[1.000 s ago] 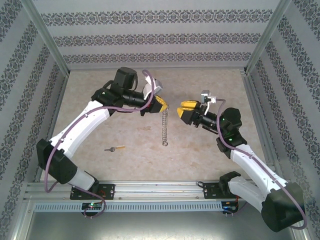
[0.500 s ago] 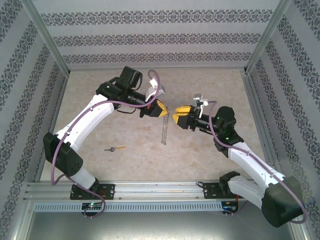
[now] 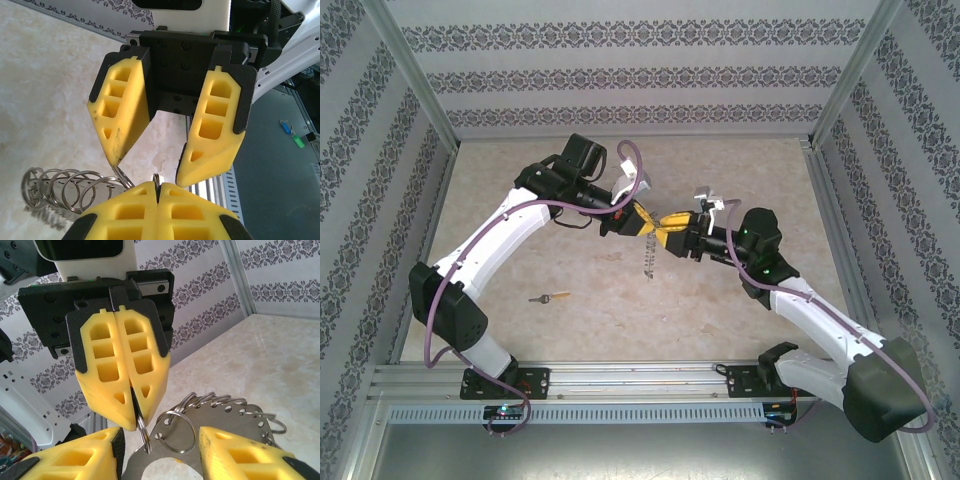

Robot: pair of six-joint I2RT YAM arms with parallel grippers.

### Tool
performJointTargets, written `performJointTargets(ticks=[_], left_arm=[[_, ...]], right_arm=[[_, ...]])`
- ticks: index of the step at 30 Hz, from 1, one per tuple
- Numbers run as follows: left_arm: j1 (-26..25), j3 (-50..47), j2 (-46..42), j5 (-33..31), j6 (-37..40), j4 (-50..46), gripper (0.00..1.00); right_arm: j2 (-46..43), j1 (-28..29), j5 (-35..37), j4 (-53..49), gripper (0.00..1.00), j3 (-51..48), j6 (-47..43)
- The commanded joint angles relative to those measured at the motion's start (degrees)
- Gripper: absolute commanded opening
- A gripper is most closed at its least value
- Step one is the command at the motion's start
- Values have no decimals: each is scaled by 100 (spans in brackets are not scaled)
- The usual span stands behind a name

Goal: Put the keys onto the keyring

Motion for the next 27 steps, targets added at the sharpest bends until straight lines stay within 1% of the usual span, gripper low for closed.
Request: performJointTargets(ticks=[1, 5, 10, 11, 16, 17, 21, 24, 27], left_arm=[[-26, 199, 22, 242, 184, -116, 0], [-32, 198, 22, 233, 178, -113, 0], [-42, 198, 24, 228, 137, -59, 0], [-48, 204, 31, 241, 110, -33, 0], [-72, 164, 30, 283, 90, 44, 0], [-79, 154, 30, 280, 88, 45, 0], [-72, 154, 16, 334, 115, 36, 0], [-72, 171, 22, 410, 148, 11, 0], [-79, 171, 41, 474, 164, -4, 0]], right_arm=[[68, 91, 9, 125, 41, 211, -158], [137, 126, -23, 146, 26, 246, -164], [146, 135, -29, 157, 2, 226, -191], [138, 136, -25, 158, 0, 223, -191], [159, 132, -55, 213, 0, 224, -140], [145, 129, -46, 204, 9, 222, -141], [99, 68, -42, 199, 19, 188, -160], [60, -3, -145, 222, 26, 186, -145], [9, -58, -217, 220, 27, 203, -141]])
